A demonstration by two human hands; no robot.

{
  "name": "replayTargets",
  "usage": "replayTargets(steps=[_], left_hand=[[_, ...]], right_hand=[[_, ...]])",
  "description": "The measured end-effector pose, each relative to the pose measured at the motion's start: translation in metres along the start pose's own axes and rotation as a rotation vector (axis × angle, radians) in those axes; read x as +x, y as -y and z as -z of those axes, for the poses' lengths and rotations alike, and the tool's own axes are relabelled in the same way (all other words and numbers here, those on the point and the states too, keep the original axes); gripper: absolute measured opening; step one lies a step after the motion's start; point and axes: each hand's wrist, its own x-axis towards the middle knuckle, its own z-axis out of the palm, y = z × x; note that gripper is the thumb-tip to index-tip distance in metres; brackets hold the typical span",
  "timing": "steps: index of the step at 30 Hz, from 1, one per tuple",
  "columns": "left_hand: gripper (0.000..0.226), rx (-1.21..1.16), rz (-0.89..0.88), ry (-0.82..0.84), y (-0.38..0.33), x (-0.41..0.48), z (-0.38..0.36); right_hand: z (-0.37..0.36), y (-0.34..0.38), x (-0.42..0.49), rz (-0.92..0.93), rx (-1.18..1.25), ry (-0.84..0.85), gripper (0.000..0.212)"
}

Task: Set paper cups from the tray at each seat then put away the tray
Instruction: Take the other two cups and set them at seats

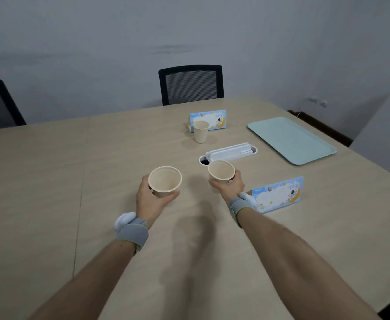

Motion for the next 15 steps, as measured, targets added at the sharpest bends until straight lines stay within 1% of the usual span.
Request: replayTargets(steps=[9, 12, 15], left_hand=[[0.062, -0.002, 0.007, 0.023, 0.019, 0.031, -0.036], [0.063, -0.007, 0.013, 0.035, 0.025, 0.032, -0.042], [0.063, 0.001, 0.026, 0.034, 0.033, 0.032, -0.045]], right_hand=[[-0.014, -0.017, 0.052, -0.131, -0.037, -0.046, 0.066], [-0.012, -0.017, 0.058, -0.127, -0.075, -0.081, 0.067], [-0.010, -0.020, 0.062, -0.145, -0.081, -0.066, 0.068]])
